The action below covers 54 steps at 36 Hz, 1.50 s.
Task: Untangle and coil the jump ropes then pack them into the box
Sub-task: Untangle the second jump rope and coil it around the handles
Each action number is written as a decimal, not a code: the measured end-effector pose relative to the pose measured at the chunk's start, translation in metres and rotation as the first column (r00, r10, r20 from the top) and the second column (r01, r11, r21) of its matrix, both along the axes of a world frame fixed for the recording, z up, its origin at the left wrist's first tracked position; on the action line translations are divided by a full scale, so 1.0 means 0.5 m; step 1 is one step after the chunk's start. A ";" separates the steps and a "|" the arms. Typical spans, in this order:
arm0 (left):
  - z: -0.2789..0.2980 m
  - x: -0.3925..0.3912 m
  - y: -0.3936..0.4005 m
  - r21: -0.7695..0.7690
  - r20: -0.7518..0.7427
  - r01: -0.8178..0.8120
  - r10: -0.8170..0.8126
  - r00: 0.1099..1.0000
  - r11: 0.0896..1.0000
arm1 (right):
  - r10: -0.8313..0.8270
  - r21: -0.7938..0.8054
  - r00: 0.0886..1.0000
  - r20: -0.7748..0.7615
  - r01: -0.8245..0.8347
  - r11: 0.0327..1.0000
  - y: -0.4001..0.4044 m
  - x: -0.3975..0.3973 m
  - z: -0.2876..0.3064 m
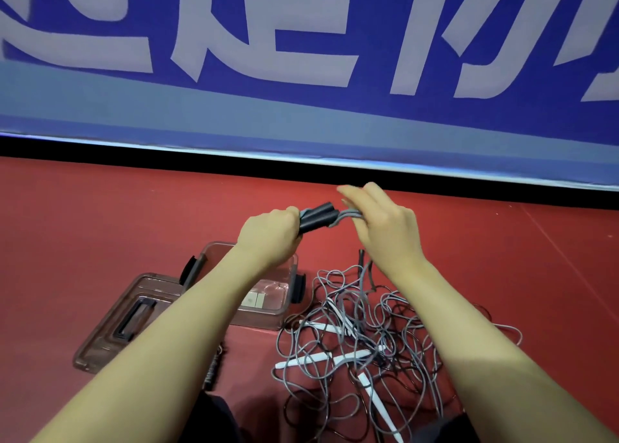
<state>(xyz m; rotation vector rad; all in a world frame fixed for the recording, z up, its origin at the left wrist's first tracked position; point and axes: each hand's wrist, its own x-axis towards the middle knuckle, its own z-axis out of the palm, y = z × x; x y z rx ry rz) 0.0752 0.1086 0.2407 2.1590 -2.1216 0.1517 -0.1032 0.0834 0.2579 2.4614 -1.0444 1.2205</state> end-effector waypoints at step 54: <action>0.005 -0.046 0.013 0.038 0.004 -0.100 0.100 0.995 0.994 | 0.119 0.107 0.967 -0.224 -0.097 0.990 0.004 -0.006 -0.017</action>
